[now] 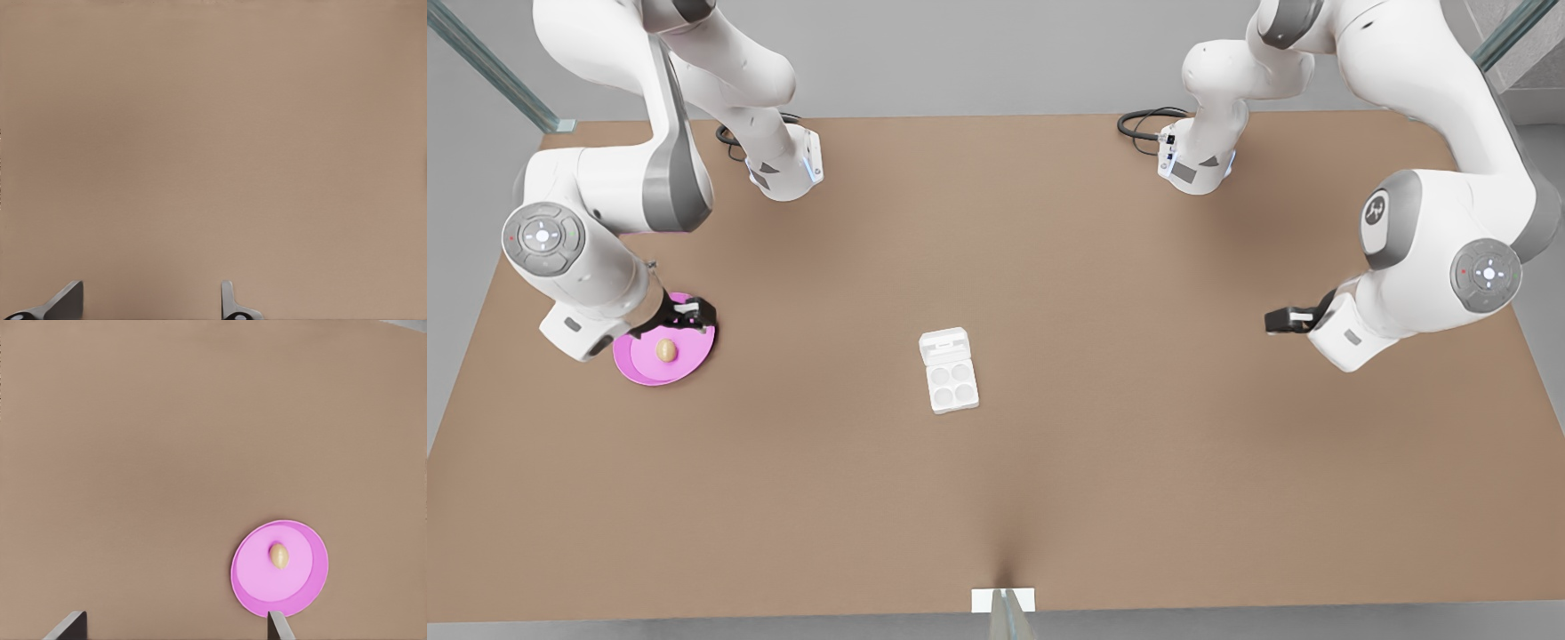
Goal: Pack egg into the box and close the box lid
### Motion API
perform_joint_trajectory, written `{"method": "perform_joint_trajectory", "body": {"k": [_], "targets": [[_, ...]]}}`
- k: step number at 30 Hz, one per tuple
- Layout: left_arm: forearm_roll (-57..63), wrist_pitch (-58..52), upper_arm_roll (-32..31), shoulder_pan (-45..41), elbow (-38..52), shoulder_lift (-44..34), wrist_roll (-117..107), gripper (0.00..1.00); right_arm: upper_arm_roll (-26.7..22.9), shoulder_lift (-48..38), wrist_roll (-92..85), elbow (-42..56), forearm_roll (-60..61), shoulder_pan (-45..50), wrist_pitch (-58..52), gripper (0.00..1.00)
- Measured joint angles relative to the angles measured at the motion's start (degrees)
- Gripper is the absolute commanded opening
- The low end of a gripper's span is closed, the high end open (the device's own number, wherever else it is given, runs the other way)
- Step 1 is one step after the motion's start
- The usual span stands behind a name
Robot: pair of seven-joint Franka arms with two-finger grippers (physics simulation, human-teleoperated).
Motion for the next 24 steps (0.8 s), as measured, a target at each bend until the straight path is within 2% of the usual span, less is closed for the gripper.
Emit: {"method": "perform_joint_trajectory", "body": {"k": [6,9,12,14,17,19,24], "targets": [[1.3,4.4,-0.9,-1.3,-0.1,0.7,-1.1,1.0,0.0,1.8,0.7,0.0,-0.3,-0.3,3.6,1.0],[1.9,5.4,-1.1,-0.9,-0.2,1.4,-1.4,1.0,-0.4,9.3,1.0,0.2,-0.2,-1.0,5.3,1.0],[2.1,6.1,-1.1,-1.0,-0.2,1.6,-1.8,1.0,-0.7,13.3,1.2,-0.4,0.0,-6.1,6.3,1.0],[2.2,6.4,-1.1,-1.1,-0.1,1.9,-1.9,1.0,-0.6,12.5,1.4,-4.7,0.1,-11.5,6.7,1.0],[2.4,6.8,-1.1,-1.3,0.0,2.0,-2.2,1.0,-0.2,5.1,1.0,-16.5,0.0,-20.7,10.1,1.0],[2.4,6.9,-1.1,-1.2,0.1,2.0,-2.3,1.0,-0.1,0.6,0.5,-25.7,0.1,-23.4,14.6,1.0],[2.5,7.1,-1.1,-1.2,0.1,2.0,-2.6,1.0,0.4,3.7,-1.4,-29.0,-0.2,-24.1,23.2,1.0]]}}
